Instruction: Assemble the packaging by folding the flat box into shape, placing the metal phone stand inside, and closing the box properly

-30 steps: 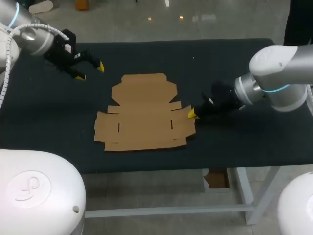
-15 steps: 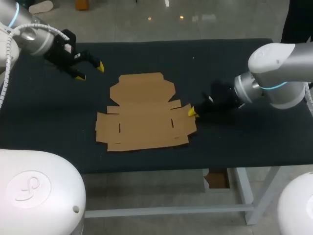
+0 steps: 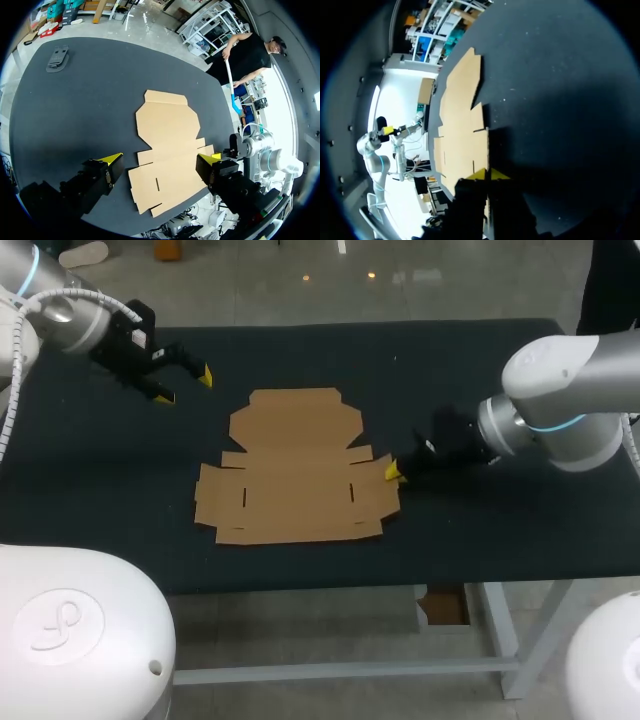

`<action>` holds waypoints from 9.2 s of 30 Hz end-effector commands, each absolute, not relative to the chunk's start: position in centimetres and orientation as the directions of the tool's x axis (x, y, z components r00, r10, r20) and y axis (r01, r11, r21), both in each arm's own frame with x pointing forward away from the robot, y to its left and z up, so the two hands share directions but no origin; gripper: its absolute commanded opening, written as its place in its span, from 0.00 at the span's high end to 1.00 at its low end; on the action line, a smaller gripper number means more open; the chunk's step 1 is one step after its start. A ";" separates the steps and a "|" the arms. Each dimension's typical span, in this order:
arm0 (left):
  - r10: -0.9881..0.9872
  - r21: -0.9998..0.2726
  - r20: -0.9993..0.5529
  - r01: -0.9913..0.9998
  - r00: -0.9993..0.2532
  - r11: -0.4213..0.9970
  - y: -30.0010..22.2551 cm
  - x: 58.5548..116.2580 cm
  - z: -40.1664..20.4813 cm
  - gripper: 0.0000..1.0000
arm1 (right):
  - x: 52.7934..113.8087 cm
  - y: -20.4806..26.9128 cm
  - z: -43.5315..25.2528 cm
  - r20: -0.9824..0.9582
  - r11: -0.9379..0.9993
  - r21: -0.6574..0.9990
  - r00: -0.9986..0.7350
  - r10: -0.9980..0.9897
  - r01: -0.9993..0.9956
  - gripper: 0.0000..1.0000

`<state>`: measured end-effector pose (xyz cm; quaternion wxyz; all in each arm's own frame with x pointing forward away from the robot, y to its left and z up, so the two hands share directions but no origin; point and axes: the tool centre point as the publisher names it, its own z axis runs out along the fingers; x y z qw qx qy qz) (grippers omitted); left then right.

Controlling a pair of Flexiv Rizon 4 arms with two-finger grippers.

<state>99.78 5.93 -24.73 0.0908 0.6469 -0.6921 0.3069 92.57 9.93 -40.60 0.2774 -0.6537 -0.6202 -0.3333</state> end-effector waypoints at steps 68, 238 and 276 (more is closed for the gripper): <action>-0.867 -0.223 0.499 -0.969 -0.017 -0.109 7.4 95.8 -24.7 1.00 | 97.4 -3.6 -30.5 0.654 0.003 0.304 -0.211 0.727 0.953 1.00; -0.824 -0.112 0.500 -0.924 0.266 -0.366 8.5 89.1 -27.4 0.00 | 105.4 15.9 -38.8 0.701 0.348 0.289 -0.445 0.557 0.892 1.00; -0.844 -0.124 0.481 -0.934 0.239 -0.335 6.5 89.2 -27.0 0.00 | 107.4 14.0 -38.6 0.651 0.504 0.122 -0.452 0.609 0.855 0.04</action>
